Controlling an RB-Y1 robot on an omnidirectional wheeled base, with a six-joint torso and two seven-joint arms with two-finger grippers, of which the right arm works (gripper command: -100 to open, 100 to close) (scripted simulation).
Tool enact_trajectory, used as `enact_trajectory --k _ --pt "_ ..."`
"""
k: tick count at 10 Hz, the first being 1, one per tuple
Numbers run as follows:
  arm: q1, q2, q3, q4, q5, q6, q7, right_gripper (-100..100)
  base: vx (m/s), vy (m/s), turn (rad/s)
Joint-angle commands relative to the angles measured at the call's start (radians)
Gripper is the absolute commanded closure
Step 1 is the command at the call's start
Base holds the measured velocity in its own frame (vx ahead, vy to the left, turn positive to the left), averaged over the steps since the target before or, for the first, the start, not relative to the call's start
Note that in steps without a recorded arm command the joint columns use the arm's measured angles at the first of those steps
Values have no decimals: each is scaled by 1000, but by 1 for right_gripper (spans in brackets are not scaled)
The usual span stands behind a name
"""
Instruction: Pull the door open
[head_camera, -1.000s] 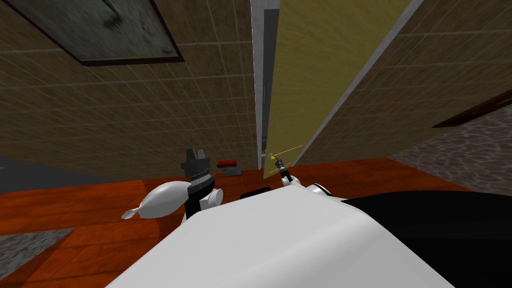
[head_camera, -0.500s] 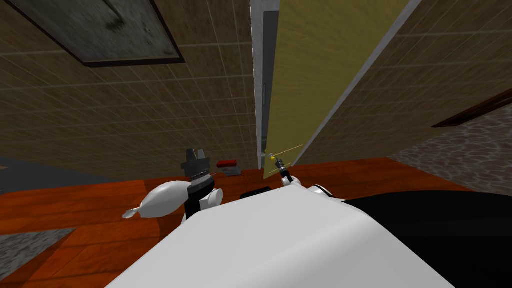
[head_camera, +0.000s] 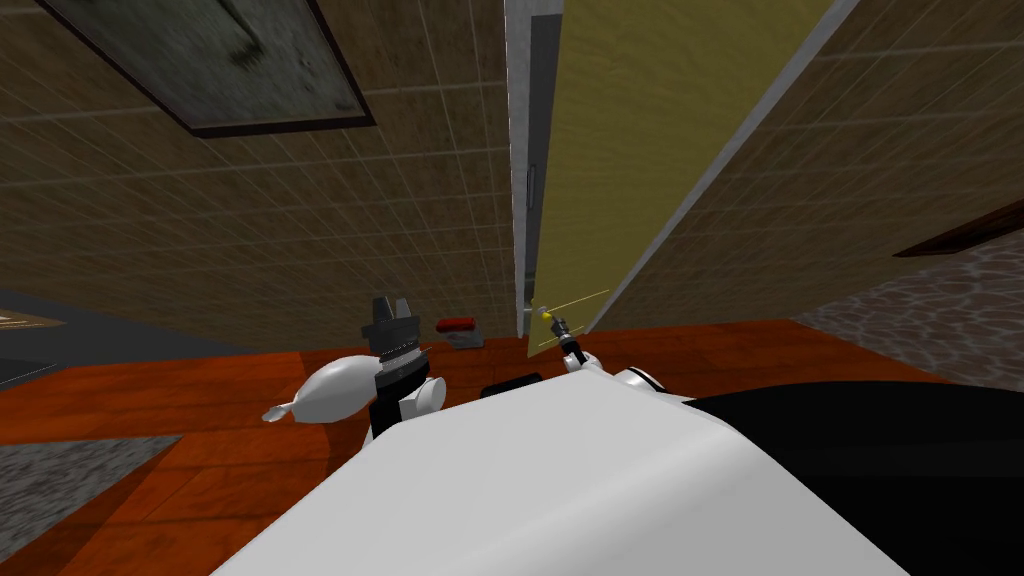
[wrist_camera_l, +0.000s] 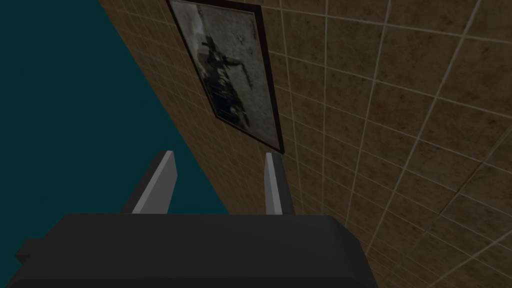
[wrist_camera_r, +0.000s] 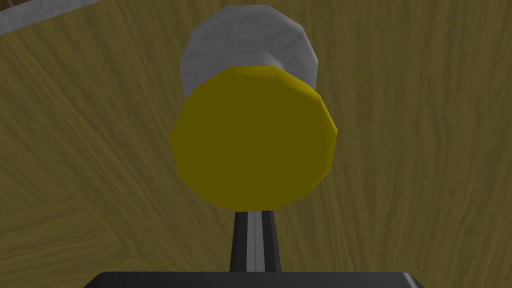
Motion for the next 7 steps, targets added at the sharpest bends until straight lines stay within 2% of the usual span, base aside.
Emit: enact_trajectory --k 1,3,5,7 --pt "0 3 9 -7 -6 2 -35 -100 -25 -17 7" --pt "-2 4 19 -9 -18 4 -91 -100 -32 -10 3" --pt "-2 4 25 -11 -25 5 -124 -100 -57 8 63" --pt "-4 4 39 -13 -41 8 -186 -100 -46 14 43"
